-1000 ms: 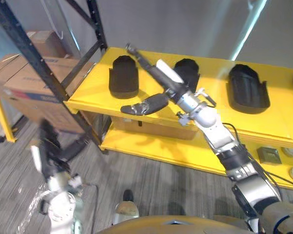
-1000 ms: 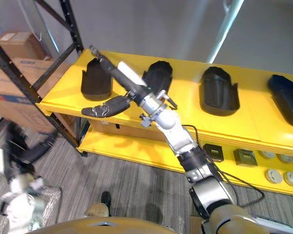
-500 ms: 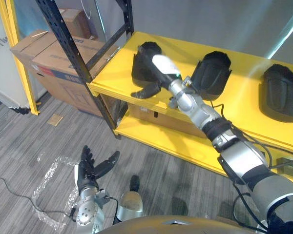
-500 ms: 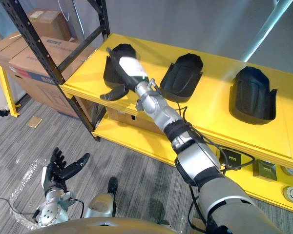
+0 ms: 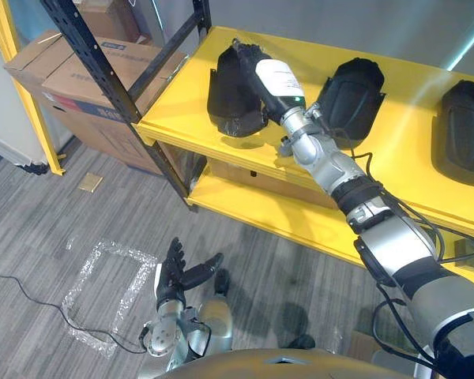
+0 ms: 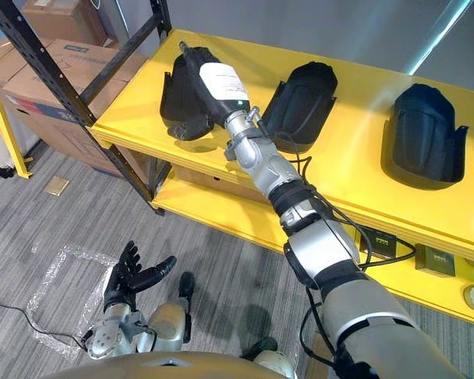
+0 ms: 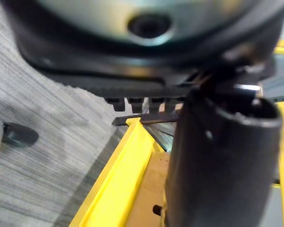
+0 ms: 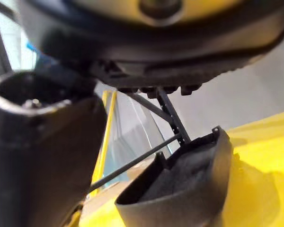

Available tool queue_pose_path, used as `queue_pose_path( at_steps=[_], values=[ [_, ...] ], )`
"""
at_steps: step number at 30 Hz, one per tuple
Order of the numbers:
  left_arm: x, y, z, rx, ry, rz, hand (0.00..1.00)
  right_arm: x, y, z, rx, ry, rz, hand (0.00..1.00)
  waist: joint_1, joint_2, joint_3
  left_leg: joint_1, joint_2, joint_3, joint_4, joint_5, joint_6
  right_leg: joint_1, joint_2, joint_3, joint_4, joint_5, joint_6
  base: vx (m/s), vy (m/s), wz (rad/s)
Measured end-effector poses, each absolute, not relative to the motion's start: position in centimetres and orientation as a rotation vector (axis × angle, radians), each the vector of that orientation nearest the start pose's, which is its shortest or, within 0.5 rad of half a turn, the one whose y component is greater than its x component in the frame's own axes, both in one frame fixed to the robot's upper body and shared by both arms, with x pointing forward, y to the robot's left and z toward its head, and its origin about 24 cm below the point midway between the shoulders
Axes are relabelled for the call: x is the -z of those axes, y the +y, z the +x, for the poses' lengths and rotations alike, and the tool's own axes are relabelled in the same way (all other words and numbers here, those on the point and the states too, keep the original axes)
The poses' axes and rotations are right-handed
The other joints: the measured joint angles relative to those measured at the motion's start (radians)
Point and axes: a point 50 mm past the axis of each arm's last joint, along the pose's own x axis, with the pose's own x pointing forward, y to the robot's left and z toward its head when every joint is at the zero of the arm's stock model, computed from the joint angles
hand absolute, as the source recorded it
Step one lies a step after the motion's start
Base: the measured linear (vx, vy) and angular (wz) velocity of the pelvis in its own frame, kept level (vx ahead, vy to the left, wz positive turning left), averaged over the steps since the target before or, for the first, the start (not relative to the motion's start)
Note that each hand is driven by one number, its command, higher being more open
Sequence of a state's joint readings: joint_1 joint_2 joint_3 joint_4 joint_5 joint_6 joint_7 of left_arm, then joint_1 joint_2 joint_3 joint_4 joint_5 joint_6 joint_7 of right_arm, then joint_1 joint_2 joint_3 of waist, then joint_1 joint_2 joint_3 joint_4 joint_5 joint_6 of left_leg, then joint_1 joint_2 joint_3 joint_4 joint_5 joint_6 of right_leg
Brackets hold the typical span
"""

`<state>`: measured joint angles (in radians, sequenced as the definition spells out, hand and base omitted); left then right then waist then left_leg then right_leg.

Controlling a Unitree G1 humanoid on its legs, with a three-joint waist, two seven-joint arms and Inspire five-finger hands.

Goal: Walk over and take three plastic housings, then place them on the shelf

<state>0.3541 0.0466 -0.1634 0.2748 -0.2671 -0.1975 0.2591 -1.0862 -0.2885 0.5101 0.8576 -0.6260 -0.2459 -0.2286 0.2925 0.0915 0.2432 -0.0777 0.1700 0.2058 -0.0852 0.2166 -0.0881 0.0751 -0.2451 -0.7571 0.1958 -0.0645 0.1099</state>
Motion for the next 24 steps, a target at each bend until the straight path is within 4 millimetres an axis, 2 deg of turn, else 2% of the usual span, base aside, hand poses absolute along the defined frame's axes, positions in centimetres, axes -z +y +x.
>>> queue_pose_path(
  at_steps=[5, 8, 9, 16, 19, 22, 24],
  values=[
    [7.6, 15.6, 14.1, -0.289, 0.477, -0.165, 1.0, -21.3, -5.8, 40.0, -0.3, -0.634, -1.3, 1.0, 0.006, 0.016, 0.037, -0.006, 0.005, -0.004, -0.001, 0.004, -0.004, -0.025, -0.019, 0.0, 0.07, -0.038, -0.006, -0.04, -0.029, 0.03],
    [8.1, 15.6, 13.7, -0.295, 0.505, -0.163, 1.0, -20.8, -5.8, 40.1, -0.332, -0.617, -1.327, 1.0, 0.007, 0.017, 0.037, -0.008, -0.002, -0.008, 0.0, 0.006, -0.003, -0.035, -0.037, -0.002, 0.104, -0.057, -0.005, 0.0, -0.019, 0.05],
    [8.1, 15.6, 13.7, -0.297, 0.504, -0.163, 1.0, -20.6, -5.9, 40.2, -0.333, -0.602, -1.334, 0.0, 0.008, 0.017, 0.038, -0.011, -0.004, -0.009, 0.0, 0.008, -0.003, -0.04, -0.042, -0.002, 0.116, -0.063, -0.005, 0.01, -0.017, 0.08],
    [7.8, 15.4, 14.6, -0.288, 0.484, -0.203, 1.0, -20.9, -6.7, 40.6, -0.319, -0.579, -1.375, 0.0, 0.007, 0.036, 0.076, -0.021, -0.008, -0.012, 0.0, 0.018, -0.004, -0.072, -0.071, -0.001, 0.188, -0.1, -0.011, -0.01, -0.013, 0.01],
    [7.6, 15.3, 15.0, -0.278, 0.469, -0.21, 1.0, -21.8, -6.8, 40.9, -0.291, -0.572, -1.391, 0.0, 0.006, 0.045, 0.106, -0.028, -0.008, -0.012, 0.0, 0.021, -0.005, -0.092, -0.083, 0.001, 0.219, -0.118, -0.018, -0.03, -0.037, 0.0],
    [7.5, 15.2, 15.1, -0.263, 0.465, -0.226, 1.0, -23.7, -6.8, 41.1, -0.241, -0.597, -1.403, 0.0, 0.005, 0.052, 0.121, -0.042, -0.009, -0.013, 0.001, 0.031, -0.003, -0.112, -0.091, 0.006, 0.244, -0.126, -0.021, 0.0, -0.042, 0.01],
    [7.5, 15.1, 15.1, -0.268, 0.467, -0.251, 1.0, -23.7, -7.0, 41.2, -0.235, -0.591, -1.407, 0.0, 0.006, 0.05, 0.124, -0.045, -0.016, -0.013, 0.001, 0.033, -0.003, -0.123, -0.105, 0.008, 0.262, -0.138, -0.019, 0.0, -0.031, 0.04]
  ],
)
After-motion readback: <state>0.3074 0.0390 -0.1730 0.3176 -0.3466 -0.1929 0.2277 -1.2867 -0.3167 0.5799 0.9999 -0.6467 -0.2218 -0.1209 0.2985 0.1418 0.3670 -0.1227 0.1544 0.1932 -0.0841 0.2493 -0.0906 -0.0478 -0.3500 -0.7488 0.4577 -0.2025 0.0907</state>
